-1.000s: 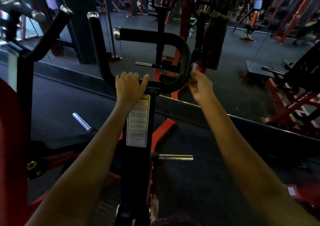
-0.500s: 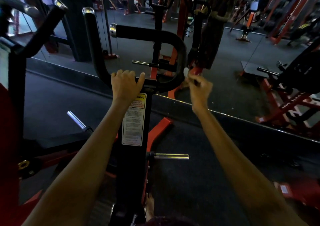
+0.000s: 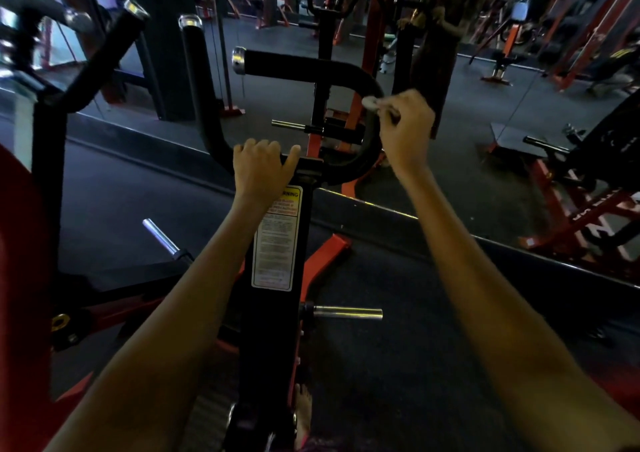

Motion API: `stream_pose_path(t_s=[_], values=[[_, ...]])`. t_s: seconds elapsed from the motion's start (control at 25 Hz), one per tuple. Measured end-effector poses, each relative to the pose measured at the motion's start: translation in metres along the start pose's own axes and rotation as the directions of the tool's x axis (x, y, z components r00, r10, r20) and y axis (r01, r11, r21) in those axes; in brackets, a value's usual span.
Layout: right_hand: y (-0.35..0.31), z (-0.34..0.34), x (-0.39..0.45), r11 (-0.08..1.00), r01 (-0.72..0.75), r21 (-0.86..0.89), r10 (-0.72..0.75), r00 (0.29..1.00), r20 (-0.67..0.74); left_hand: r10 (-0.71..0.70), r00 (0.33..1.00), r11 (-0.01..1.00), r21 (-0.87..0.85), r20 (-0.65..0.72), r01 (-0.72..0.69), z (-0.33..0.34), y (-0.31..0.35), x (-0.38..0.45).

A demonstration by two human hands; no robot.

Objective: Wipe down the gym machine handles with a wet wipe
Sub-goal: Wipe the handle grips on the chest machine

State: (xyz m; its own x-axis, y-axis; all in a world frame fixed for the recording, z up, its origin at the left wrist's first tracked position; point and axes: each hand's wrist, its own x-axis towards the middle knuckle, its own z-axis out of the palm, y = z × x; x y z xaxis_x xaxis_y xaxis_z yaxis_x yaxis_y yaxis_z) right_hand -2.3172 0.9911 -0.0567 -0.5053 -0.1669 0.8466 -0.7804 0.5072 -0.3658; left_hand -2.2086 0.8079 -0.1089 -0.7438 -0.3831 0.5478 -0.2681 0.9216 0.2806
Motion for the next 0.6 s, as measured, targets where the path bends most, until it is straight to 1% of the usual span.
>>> stream_pose_path(t_s=[0.12, 0.2, 0.28, 0.36, 0.44, 0.52, 0.6], values=[[-0.007, -0.002, 0.038, 0.997, 0.064, -0.051, -0.058, 0.991, 0.120, -0.008, 1.000, 1.000, -0.012, 0.000, 0.008, 0.000, 0.001, 0.000], [-0.010, -0.008, 0.043, 0.992, 0.101, -0.075, -0.085, 0.977, 0.194, 0.000, 1.000, 1.000, -0.016, -0.004, 0.000, 0.000, 0.000, 0.000], [-0.014, -0.014, 0.030, 0.981, 0.124, -0.148, -0.082, 0.961, 0.263, 0.007, 1.000, 1.000, -0.018, -0.010, -0.007, 0.001, -0.001, 0.000], [-0.020, -0.015, 0.003, 0.961, 0.131, -0.241, -0.043, 0.939, 0.340, 0.006, 1.000, 1.000, -0.012, -0.009, -0.006, 0.002, -0.001, 0.000], [-0.034, -0.010, -0.034, 0.933, 0.168, -0.318, -0.016, 0.902, 0.431, 0.009, 1.000, 1.000, 0.002, -0.005, -0.009, 0.003, -0.002, 0.001], [-0.042, -0.006, -0.060, 0.938, 0.191, -0.291, -0.031, 0.879, 0.476, 0.014, 1.000, 1.000, 0.009, 0.001, -0.014, 0.002, -0.001, 0.001], [-0.037, -0.006, -0.062, 0.964, 0.141, -0.224, -0.030, 0.899, 0.436, 0.020, 1.000, 1.000, 0.007, 0.011, -0.021, 0.001, -0.002, 0.000]])
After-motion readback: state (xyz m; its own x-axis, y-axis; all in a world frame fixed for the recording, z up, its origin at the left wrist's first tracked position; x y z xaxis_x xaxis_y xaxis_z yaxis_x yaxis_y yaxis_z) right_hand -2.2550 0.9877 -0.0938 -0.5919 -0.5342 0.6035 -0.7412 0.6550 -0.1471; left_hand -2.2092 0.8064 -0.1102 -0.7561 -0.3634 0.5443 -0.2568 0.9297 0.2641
